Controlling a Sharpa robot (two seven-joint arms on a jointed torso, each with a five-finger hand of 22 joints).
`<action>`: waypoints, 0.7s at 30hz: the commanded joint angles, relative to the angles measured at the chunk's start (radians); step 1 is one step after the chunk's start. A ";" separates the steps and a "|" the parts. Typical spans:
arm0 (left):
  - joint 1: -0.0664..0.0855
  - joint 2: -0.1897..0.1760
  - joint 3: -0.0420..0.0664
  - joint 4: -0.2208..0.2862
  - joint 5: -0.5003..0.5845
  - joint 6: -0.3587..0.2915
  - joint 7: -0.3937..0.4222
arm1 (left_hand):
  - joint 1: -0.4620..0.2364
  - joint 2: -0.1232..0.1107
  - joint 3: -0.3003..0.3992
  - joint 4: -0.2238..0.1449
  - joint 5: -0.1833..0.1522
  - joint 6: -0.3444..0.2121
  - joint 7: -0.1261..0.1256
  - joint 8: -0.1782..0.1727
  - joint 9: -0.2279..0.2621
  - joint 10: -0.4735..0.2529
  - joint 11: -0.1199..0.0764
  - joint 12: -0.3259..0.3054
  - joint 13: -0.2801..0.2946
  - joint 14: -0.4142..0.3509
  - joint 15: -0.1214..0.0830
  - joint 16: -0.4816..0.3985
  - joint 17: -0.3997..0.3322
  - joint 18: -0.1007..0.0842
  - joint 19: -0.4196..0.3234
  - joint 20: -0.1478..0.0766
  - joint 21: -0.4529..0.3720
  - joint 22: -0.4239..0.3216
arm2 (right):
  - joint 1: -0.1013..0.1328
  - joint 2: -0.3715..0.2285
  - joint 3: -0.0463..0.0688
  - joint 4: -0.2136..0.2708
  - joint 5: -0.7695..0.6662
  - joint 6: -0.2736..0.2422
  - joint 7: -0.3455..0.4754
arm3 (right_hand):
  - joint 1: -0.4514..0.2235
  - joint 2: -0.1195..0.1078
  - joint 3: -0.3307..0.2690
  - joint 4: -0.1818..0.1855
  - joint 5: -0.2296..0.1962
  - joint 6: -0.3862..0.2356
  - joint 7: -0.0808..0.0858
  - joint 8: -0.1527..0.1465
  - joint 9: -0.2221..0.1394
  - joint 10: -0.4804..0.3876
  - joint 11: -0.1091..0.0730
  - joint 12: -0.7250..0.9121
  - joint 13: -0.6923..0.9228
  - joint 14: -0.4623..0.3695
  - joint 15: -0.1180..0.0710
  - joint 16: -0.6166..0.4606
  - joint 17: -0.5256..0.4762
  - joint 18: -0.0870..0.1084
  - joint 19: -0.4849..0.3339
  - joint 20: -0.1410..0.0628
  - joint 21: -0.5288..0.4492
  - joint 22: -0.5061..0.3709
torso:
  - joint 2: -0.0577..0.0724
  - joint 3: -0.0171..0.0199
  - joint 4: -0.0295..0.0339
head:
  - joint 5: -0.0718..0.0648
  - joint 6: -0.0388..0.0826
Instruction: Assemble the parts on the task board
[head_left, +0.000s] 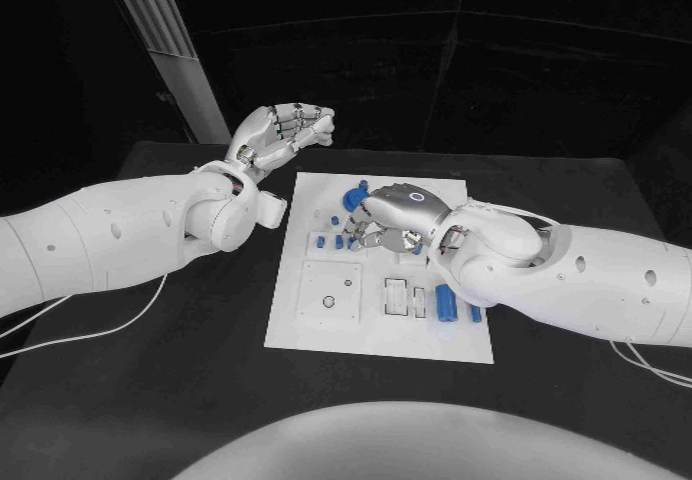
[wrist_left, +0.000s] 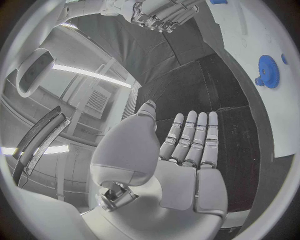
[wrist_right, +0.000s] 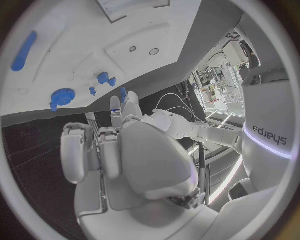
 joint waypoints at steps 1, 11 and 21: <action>0.001 0.001 0.001 -0.001 0.003 0.011 0.154 | -0.004 0.010 -0.006 0.001 0.004 -0.004 0.092 0.004 0.000 -0.005 0.002 0.004 -0.001 -0.007 -0.002 0.006 -0.001 -0.014 0.008 -0.001 -0.004 -0.001 | 0.001 0.012 0.000 -0.005 -0.038 0.075 0.007 | 0.010 -0.002 0.006 -0.001 0.003 0.001 0.008 -0.002 0.001 0.001 0.007 -0.006 -0.001 0.106 0.008 0.002 0.260 -0.013 0.073 0.010 -0.003 0.226 | 0.000 0.0004 -0.0016 | 0.002 0.000; 0.001 0.004 0.001 -0.002 0.003 0.013 0.155 | -0.003 0.010 -0.007 0.001 0.005 -0.005 0.092 0.005 0.000 -0.006 0.002 0.005 -0.001 -0.007 -0.002 0.007 -0.002 -0.014 0.008 -0.001 -0.005 -0.001 | -0.007 0.048 -0.001 -0.030 -0.067 0.166 -0.001 | 0.011 -0.001 0.007 -0.001 0.003 -0.001 0.009 -0.005 0.000 0.000 0.008 -0.008 -0.001 0.106 0.009 0.002 0.260 -0.012 0.072 0.010 -0.006 0.224 | 0.000 0.0004 -0.0018 | 0.000 0.000; 0.001 0.005 0.001 -0.003 0.003 0.014 0.155 | -0.003 0.011 -0.007 0.001 0.006 -0.006 0.092 0.005 0.000 -0.007 0.002 0.006 -0.001 -0.008 -0.002 0.007 -0.003 -0.014 0.008 -0.001 -0.005 -0.002 | -0.023 0.055 -0.001 -0.041 -0.072 0.203 -0.007 | 0.011 -0.001 0.008 -0.001 0.003 -0.002 0.010 -0.006 0.000 0.000 0.009 -0.010 -0.001 0.106 0.010 0.002 0.260 -0.012 0.071 0.011 -0.007 0.224 | 0.000 -0.0003 -0.0006 | -0.003 0.000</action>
